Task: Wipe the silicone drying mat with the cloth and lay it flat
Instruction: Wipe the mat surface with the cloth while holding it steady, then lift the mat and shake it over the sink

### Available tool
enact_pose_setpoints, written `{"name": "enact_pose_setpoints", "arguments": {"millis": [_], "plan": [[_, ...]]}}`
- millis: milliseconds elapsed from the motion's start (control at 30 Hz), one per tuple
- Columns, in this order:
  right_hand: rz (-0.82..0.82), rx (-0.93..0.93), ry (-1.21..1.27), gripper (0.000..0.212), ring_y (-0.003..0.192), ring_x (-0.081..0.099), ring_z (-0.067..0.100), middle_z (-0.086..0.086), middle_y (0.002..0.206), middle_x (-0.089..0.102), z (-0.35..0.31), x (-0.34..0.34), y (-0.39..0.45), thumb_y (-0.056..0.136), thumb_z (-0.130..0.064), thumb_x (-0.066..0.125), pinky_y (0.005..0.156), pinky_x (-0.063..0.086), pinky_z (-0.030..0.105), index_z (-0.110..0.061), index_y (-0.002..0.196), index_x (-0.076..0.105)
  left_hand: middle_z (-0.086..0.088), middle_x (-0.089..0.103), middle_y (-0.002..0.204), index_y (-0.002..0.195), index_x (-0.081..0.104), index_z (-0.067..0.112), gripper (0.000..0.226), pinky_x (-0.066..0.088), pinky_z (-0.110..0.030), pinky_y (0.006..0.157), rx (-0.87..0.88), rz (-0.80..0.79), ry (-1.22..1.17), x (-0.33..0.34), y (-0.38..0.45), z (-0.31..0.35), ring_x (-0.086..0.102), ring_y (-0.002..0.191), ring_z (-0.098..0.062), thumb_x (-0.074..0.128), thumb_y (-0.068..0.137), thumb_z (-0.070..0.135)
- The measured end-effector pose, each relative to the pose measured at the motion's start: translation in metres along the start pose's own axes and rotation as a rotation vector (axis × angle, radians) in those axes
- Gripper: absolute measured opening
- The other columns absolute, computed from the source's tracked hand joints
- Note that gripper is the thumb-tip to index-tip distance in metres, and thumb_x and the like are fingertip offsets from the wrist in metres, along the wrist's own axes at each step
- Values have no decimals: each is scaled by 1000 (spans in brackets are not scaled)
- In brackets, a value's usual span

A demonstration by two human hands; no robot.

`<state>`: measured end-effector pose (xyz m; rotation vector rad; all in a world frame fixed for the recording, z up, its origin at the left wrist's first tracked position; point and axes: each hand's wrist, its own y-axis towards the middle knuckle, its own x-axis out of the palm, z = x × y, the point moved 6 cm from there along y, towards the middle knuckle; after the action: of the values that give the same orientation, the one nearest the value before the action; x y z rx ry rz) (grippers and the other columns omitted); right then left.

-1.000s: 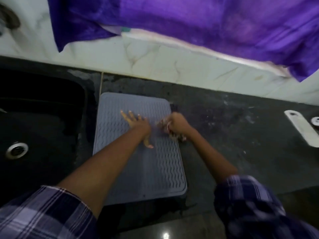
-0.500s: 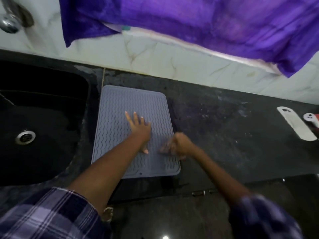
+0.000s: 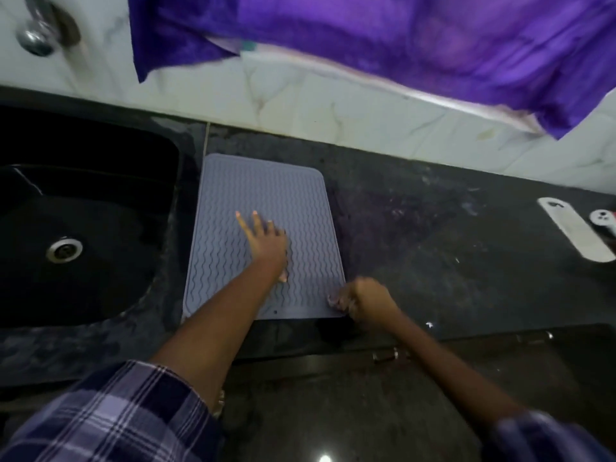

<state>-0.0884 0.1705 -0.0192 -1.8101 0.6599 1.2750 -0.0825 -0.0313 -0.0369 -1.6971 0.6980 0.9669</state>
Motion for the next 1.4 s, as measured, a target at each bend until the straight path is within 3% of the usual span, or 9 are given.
{"name": "enact_pose_setpoints", "arguments": {"millis": [333,567,667,767,900,1133,1233,1333,1400], "plan": [[224,-252,-173,32,84,69,24,2,94,74,-69,30,-33,67,-19,78,71,54,30,-20,99,74,-8,-12,163,153,-17,18,126,-2,-79,104,-40,3,-82,13,5,-6,-16,147,-45,63,72,72],[313,61,-382,29,114,52,32,9,126,59,-16,-17,52,94,-17,48,93,43,41,-16,120,61,-8,-6,164,154,-15,19,117,-2,-78,106,22,-20,112,11,-3,2,-12,148,-42,55,77,74],[317,105,-337,35,111,55,29,8,128,61,-23,4,34,89,-14,52,86,44,38,-15,123,56,-7,-5,164,154,-15,20,121,-2,-78,105,8,-40,153,9,0,0,-11,149,-42,54,73,78],[337,124,-273,32,79,67,26,6,90,74,-25,3,-23,64,-20,78,64,54,33,-22,95,73,-9,-7,164,154,-17,18,121,-1,-78,107,14,-39,134,2,-7,-2,-11,149,-42,54,75,76],[176,100,20,27,97,61,36,17,107,68,-5,9,-31,86,-14,63,84,49,38,-21,110,73,-10,-6,164,154,-17,16,122,-2,-77,108,16,-21,158,-1,-12,0,-10,149,-41,55,75,75],[258,-308,-71,31,83,70,23,2,95,78,-58,29,-28,67,-4,76,78,53,32,-17,94,77,-12,4,164,154,-13,17,127,-6,-79,104,7,39,221,-2,6,5,-3,150,-40,58,69,78],[107,-153,-302,28,108,60,24,0,120,69,-11,-2,-1,88,-20,54,92,42,34,-24,111,70,-9,13,163,155,-9,14,131,-15,-78,99,22,12,317,-5,17,4,-6,151,-35,55,65,83],[272,152,-397,31,111,54,23,-1,122,65,44,-61,32,90,-18,50,91,39,35,-27,116,64,25,50,141,156,9,11,106,-42,-53,92,-200,197,274,-31,20,-15,-28,145,2,35,79,79],[282,317,-322,36,116,52,25,2,130,58,70,-69,48,89,-19,53,95,40,37,-24,125,53,10,58,137,147,40,14,106,-37,-66,88,138,118,271,-30,40,6,9,152,-18,56,66,81]]}}
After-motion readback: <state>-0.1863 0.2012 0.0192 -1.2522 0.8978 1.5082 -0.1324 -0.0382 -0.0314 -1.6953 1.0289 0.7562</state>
